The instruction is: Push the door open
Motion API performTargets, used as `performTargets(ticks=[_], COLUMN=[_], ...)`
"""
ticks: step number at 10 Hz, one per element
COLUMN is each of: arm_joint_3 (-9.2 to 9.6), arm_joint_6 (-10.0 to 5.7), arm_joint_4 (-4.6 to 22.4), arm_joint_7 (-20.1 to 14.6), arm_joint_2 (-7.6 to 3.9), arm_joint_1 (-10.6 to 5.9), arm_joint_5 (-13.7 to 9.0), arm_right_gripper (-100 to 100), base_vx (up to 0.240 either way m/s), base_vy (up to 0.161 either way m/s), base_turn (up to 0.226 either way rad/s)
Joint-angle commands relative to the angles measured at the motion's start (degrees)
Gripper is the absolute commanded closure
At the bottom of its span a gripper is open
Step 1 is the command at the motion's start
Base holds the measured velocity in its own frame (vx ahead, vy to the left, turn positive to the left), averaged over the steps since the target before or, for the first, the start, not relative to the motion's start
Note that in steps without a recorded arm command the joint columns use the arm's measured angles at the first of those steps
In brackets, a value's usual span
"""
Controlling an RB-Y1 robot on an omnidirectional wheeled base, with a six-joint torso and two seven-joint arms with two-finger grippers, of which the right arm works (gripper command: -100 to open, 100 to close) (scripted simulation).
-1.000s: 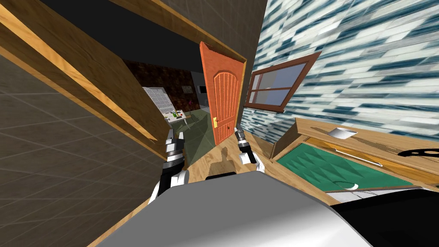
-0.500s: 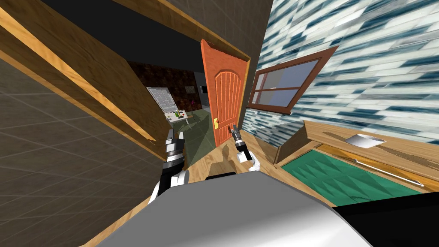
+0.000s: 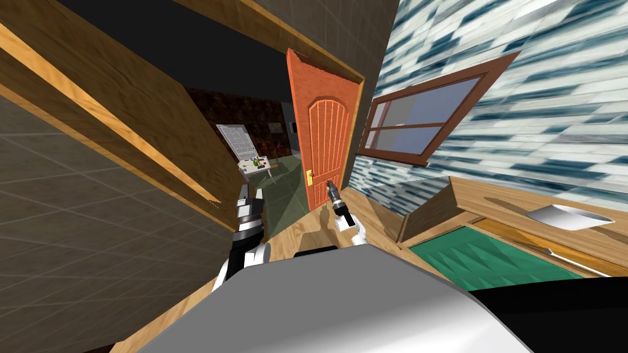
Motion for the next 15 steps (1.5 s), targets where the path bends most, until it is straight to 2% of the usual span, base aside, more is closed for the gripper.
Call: performTargets(ticks=[1, 8, 15], arm_joint_3=[0.51, 2.78, 4.69], arm_joint_6=[0.54, 2.62, 4.37], arm_joint_4=[2.3, 11.6, 19.5], arm_joint_7=[-0.5, -1.7, -2.8], arm_joint_2=[-0.2, 0.01, 0.56], arm_joint_1=[-1.21, -6.39, -10.75], arm_joint_5=[-0.2, -0.6, -1.0], arm_right_gripper=[-100, -100, -100], base_vx=[0.077, 0.078, 0.083], base_vy=[-0.063, -0.068, -0.066], base_turn=[0.091, 0.079, 0.065])
